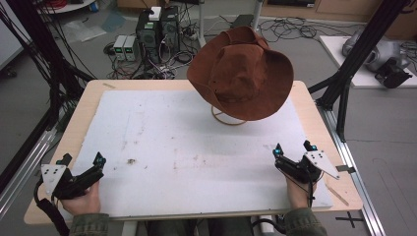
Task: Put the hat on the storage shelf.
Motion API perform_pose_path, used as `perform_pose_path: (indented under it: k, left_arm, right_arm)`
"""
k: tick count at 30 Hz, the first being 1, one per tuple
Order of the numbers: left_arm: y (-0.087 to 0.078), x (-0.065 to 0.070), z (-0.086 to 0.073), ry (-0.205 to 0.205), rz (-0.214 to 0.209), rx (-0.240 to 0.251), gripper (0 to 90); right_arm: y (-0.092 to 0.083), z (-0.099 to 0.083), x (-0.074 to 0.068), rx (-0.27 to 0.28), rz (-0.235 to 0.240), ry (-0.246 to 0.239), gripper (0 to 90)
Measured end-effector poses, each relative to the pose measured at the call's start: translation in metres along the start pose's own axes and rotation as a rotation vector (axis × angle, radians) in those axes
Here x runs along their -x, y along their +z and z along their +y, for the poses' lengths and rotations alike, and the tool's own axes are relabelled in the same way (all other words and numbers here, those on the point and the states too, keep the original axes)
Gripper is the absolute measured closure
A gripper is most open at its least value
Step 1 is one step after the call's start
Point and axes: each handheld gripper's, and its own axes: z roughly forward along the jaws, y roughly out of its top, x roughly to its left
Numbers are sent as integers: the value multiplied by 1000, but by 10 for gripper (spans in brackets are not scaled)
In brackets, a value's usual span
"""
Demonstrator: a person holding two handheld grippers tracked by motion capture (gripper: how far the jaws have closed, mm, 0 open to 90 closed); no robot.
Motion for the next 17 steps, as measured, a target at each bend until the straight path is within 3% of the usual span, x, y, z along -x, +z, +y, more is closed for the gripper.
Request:
perform_pose_path:
  k: [17]
  left_arm:
    - [2, 1, 1, 8, -17, -7, 24]
  right_arm:
    - [2, -3, -1, -18, 15, -15, 17]
